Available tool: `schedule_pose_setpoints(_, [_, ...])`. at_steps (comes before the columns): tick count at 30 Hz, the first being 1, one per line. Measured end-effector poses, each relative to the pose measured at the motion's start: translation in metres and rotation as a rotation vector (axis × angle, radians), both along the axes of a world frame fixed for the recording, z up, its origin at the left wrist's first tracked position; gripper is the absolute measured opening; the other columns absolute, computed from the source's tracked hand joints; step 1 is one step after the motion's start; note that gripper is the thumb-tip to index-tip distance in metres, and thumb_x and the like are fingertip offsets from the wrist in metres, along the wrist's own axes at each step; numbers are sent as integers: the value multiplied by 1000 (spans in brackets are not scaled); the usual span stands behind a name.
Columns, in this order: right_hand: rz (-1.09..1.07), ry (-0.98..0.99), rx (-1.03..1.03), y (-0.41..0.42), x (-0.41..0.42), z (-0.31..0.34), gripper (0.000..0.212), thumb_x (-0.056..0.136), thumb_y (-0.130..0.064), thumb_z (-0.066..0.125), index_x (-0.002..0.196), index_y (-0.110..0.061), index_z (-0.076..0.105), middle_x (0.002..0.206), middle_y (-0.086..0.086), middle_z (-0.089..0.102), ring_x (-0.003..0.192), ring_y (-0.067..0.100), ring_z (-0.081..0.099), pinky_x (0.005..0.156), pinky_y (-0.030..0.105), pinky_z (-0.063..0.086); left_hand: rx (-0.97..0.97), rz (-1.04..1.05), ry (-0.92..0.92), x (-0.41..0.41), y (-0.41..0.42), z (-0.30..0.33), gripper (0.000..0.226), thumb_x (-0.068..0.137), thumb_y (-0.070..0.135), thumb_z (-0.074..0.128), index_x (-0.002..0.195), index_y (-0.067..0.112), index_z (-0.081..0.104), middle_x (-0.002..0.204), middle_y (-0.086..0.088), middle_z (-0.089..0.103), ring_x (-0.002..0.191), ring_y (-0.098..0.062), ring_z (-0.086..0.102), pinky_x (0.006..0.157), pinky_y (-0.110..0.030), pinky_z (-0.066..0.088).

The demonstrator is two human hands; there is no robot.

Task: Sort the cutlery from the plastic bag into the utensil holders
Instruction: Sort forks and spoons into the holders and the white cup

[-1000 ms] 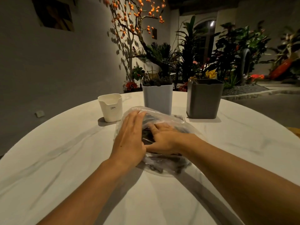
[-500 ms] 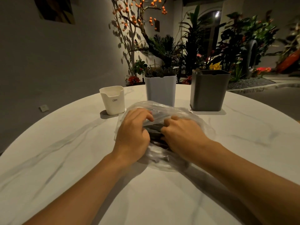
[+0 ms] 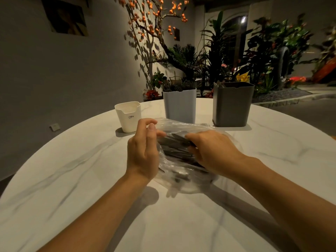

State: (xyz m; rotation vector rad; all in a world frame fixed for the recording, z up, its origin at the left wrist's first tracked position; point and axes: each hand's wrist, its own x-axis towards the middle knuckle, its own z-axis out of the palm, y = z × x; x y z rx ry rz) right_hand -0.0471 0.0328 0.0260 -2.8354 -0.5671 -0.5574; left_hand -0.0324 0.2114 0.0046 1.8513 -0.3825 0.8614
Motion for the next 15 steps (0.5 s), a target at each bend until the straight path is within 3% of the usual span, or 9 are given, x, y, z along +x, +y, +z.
schedule_pose_setpoints(2, [35,44,68,-1,1,0,28,102,-32,52,127,-31,62,116,-6,68,105,17,60,93,29,50,-92,-45,10,-1,0,2,43,100,40,24,116,16,56,93,7,73,100,11,59,84,3,35])
schedule_pose_setpoints(5, [44,108,187,-4,5,-3,22,102,-28,52,120,-30,64,111,-5,68,96,14,58,83,24,50,-176,-17,-25,0,2,4,24,100,39,28,107,34,50,99,12,70,104,-10,64,92,-13,47])
schedule_pose_setpoints(9, [53,135,259,-7,9,-5,15,104,-27,46,112,-33,57,102,-11,59,83,6,49,66,12,32,-163,40,-17,1,1,2,20,99,40,30,107,32,46,103,17,62,104,-3,59,85,-3,43])
schedule_pose_setpoints(15, [143,164,306,-1,4,2,11,99,-46,51,93,-42,43,84,-23,50,78,4,49,63,16,33,-35,99,-9,3,-1,-1,26,100,40,30,115,23,43,107,8,56,100,13,52,74,2,40])
